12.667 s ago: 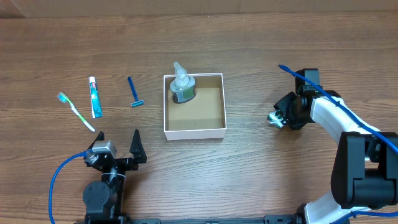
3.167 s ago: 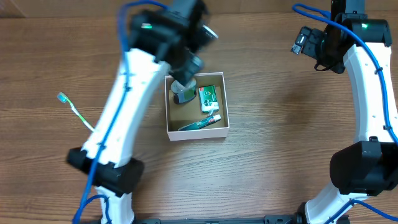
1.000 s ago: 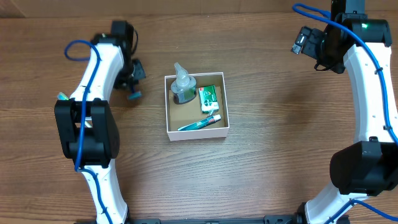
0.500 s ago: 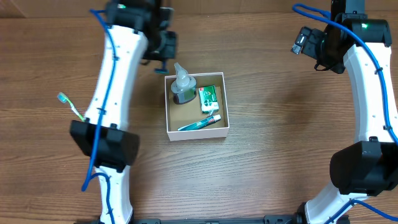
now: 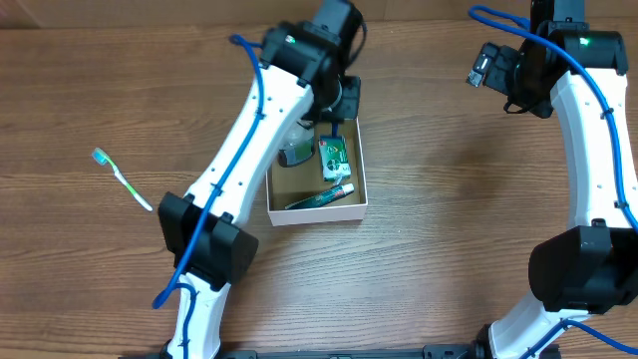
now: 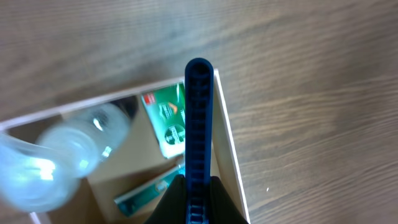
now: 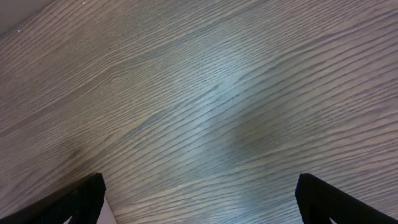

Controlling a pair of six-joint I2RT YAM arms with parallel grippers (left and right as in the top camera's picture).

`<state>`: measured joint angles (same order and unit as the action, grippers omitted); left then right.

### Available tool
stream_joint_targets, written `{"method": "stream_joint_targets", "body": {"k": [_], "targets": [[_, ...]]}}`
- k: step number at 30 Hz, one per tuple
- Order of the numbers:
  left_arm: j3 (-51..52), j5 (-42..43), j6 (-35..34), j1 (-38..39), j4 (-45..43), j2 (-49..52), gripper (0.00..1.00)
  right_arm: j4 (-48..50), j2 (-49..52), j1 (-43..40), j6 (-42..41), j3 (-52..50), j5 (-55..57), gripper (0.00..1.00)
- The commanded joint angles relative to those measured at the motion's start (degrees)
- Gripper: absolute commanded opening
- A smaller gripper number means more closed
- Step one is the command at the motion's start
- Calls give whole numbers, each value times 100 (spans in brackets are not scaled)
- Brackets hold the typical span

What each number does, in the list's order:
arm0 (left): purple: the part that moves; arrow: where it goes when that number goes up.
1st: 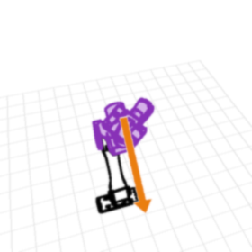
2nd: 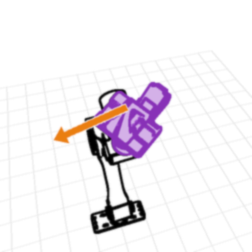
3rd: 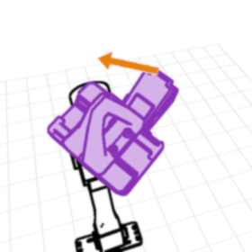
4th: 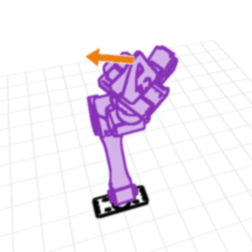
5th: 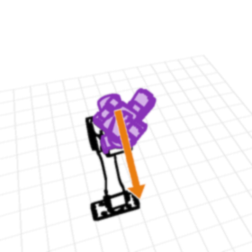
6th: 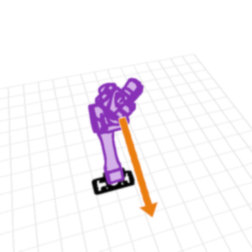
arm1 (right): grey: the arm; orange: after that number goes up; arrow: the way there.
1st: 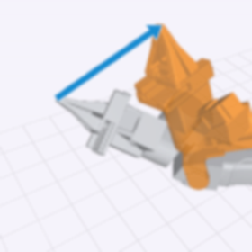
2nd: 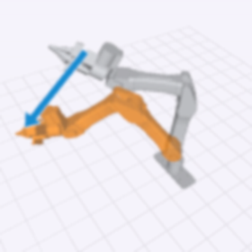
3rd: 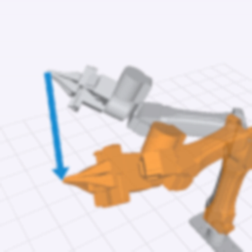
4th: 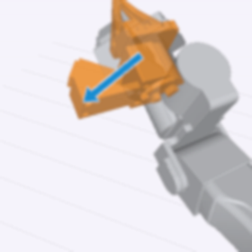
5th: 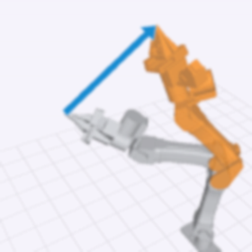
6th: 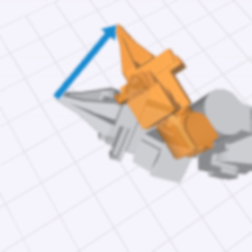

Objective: Pack container
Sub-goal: 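Carry the blue razor into the box and release it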

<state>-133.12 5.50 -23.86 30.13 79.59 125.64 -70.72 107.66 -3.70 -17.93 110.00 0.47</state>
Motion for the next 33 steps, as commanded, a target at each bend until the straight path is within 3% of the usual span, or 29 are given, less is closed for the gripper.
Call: {"method": "stream_joint_targets", "body": {"k": [1, 6, 7, 9, 11, 18, 23, 26, 30, 33], "targets": [[621, -96, -455, 140, -221, -31, 8, 15, -52, -17, -2, 140, 96, 100], [1141, 98, -472, 164, -446, -31, 10, 15, -52, -17, -2, 140, 96, 100], [1244, 98, -470, 173, -529, -31, 17, 15, -52, -17, -2, 140, 96, 100], [1349, 122, -463, 175, -651, -31, 44, 15, -52, -17, -2, 140, 96, 100], [1353, 122, -442, 175, -717, -31, 52, 15, -52, -17, -2, 140, 96, 100], [905, 560, 118, 168, -529, -57, 54, 15, -52, -17, -2, 140, 96, 100], [-234, -496, 457, 247, 603, -501, 57, 15, -52, -17, -2, 140, 96, 100], [-332, -1040, 210, 168, 905, -951, 57, 15, -52, -17, -2, 140, 96, 100], [-323, -2103, -686, -299, 1534, -1471, 57, 15, -52, -17, -2, 140, 96, 100], [-256, -2236, -852, -815, 1722, -1661, 57, 15, -52, -17, -2, 140, 96, 100]]}}
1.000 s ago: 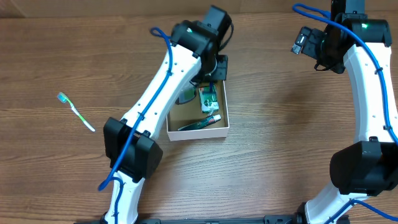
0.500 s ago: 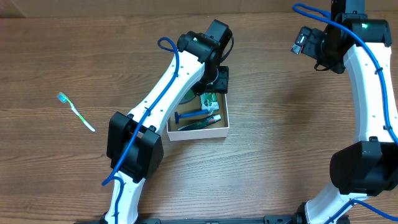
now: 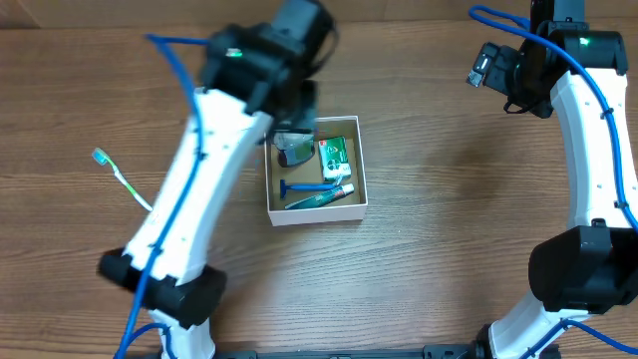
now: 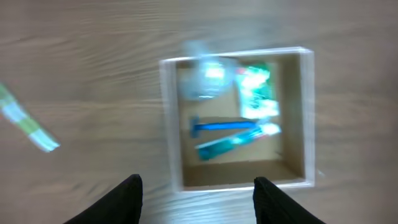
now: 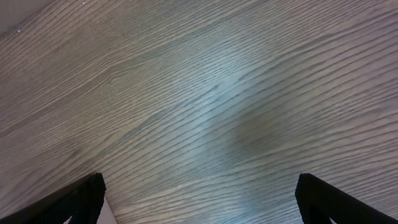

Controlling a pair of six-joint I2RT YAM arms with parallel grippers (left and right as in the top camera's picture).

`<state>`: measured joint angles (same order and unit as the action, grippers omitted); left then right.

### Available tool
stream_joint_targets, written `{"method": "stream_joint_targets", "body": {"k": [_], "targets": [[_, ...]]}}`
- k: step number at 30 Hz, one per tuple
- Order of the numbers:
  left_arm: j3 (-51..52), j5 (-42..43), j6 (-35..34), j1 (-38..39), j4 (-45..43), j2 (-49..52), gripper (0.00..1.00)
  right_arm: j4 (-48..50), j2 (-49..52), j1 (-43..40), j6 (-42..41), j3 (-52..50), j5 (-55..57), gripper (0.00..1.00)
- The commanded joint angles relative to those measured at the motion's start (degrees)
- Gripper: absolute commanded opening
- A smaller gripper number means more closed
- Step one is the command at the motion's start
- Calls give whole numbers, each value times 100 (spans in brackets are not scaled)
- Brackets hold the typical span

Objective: Pack container
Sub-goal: 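Carry the blue razor into the box and release it, then move the left gripper to the green toothbrush and grasp it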

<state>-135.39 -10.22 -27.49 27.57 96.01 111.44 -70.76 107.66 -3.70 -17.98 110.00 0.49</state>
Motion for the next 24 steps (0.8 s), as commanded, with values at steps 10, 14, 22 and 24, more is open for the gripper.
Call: {"method": "stream_joint_targets", "body": {"k": [10, 14, 22, 24], "targets": [[894, -374, -769, -2673, -4, -332, 59, 20, -52, -17, 2, 140, 94, 100], [1751, 98, -774, -3171, -750, -334, 60, 20, -52, -17, 2, 140, 94, 100], [4304, 560, -1005, -3744, -2553, -334, 63, 20, -52, -17, 2, 140, 94, 100], [4765, 621, -1003, -3910, -2839, -334, 62, 20, -52, -17, 2, 140, 94, 100]]}}
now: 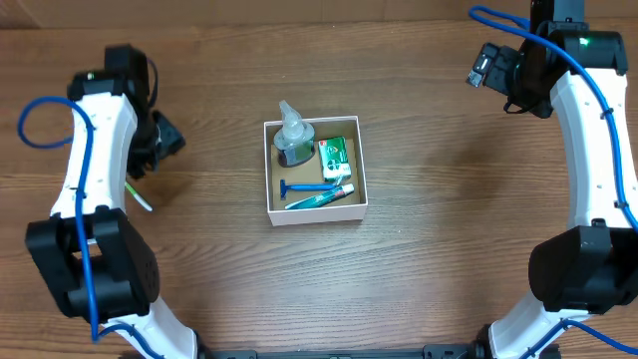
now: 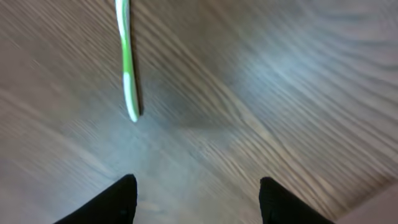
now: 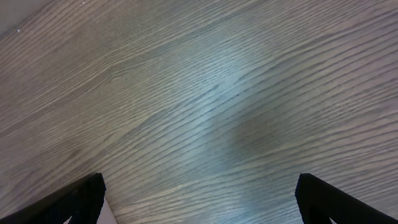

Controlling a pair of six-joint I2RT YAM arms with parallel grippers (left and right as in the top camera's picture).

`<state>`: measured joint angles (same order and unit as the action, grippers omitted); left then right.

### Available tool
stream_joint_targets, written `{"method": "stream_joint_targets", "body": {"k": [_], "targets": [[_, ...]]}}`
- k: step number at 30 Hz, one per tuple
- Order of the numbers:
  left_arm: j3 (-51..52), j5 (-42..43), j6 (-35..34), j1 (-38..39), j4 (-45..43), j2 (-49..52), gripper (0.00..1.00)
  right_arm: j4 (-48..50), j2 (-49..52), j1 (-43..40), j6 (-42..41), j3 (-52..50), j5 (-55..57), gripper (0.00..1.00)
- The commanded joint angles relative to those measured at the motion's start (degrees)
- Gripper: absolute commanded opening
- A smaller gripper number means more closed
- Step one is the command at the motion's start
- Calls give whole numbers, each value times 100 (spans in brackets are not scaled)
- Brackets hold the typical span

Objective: Pack container
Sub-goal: 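Move the left gripper to the green toothbrush and grasp it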

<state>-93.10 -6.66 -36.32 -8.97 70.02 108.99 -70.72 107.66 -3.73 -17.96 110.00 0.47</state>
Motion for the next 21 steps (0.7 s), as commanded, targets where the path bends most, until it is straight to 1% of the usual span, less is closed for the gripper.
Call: {"method": "stream_joint_targets", "body": {"k": [1, 4, 8, 11, 13, 16, 18, 21], "targets": [[708, 240, -120, -321, -361, -90, 63, 15, -52, -15, 0, 140, 96, 100], [1259, 164, -94, -651, -831, -90, 64, 15, -52, -15, 0, 140, 96, 100], [1541, 199, 20, -1067, -1349, -90, 64, 15, -52, -15, 0, 140, 96, 100], [1545, 85, 105, -1169, -1665, -87, 65, 15, -52, -15, 0, 140, 96, 100], [1565, -17, 170, -1167, -1867, -72, 68, 15, -52, -15, 0, 140, 96, 100], [1628, -125, 234, -1169, -2234, 70, 69, 15, -52, -15, 0, 140, 96, 100], [1628, -122, 367, -1169, -2389, 262, 67, 15, -52, -15, 0, 140, 96, 100], [1628, -118, 374, -1169, -2514, 542, 62, 15, -52, -15, 0, 140, 96, 100]]}}
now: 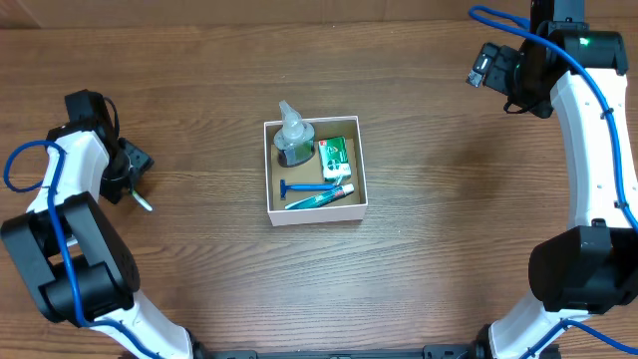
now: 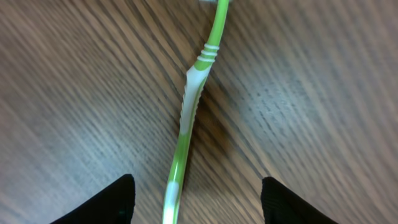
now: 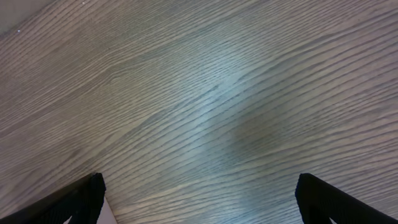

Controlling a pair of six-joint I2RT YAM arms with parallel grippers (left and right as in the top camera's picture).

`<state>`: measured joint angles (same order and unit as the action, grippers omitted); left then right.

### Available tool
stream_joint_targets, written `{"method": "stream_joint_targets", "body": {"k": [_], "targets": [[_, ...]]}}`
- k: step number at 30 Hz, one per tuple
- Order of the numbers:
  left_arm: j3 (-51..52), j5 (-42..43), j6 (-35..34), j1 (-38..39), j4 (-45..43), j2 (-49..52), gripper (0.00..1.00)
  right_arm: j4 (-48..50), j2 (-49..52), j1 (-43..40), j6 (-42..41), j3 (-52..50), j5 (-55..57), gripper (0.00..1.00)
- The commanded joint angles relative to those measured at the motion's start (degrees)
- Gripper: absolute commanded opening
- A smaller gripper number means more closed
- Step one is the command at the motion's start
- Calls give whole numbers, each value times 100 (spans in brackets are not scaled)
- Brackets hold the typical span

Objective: Pack container
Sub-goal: 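Move the left gripper to the green toothbrush and grasp it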

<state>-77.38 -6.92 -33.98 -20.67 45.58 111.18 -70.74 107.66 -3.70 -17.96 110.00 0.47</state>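
A white box stands mid-table holding a clear bottle, a green packet, a blue razor and a toothpaste tube. A green and white toothbrush lies on the wood at the far left, its handle end showing by the left arm. My left gripper is open right over it, the handle running between the fingers. My right gripper is open above bare wood at the back right.
The wooden table carries nothing else. The box is well to the right of the left gripper. The right arm rises along the right edge.
My left gripper has moved further left and down onto the toothbrush, whose handle now lies between the open fingers. The right arm has not moved.
My left gripper was shut on the blue razor over the box. Then the razor lay in the box and the gripper was open above it. Later it was near the toothbrush at the left, and now it straddles the handle. The right gripper stayed still.
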Motion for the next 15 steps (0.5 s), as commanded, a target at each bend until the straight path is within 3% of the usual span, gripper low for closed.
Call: {"method": "stream_joint_targets", "body": {"k": [1, 7, 10, 15], "targets": [[57, -87, 142, 0, -96, 396, 61, 17, -52, -17, 0, 140, 96, 100], [57, -96, 144, -11, -175, 597, 56, 17, -52, -17, 0, 140, 96, 100], [57, -39, 170, -11, -190, 597, 37, 17, -52, -17, 0, 140, 96, 100], [57, 570, 249, -11, 72, 599, 26, 17, -52, -17, 0, 140, 96, 100]]}}
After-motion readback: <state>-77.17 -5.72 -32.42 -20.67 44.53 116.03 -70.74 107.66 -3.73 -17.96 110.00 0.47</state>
